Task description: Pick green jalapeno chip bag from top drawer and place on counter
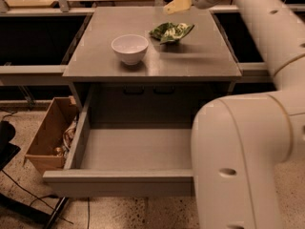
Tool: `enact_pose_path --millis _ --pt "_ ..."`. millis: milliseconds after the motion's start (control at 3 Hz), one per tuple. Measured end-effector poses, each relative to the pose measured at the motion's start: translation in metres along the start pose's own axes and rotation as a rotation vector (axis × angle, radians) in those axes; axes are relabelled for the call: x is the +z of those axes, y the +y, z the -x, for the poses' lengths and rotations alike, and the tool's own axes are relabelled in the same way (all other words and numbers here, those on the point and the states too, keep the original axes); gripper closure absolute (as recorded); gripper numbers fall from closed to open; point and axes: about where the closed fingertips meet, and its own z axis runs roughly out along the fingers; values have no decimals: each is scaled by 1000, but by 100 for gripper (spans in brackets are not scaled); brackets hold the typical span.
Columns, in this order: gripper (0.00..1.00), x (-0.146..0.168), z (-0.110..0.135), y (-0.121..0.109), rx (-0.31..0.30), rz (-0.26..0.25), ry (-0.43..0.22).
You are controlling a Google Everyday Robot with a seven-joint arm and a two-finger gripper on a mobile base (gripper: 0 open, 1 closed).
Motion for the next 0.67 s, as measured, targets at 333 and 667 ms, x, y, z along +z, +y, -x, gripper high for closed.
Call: enact_pose_path --millis 333,667 --pt "0 -75 16 -24 21 -90 -41" --pt "0 -176 33 -39 42 -199 -157"
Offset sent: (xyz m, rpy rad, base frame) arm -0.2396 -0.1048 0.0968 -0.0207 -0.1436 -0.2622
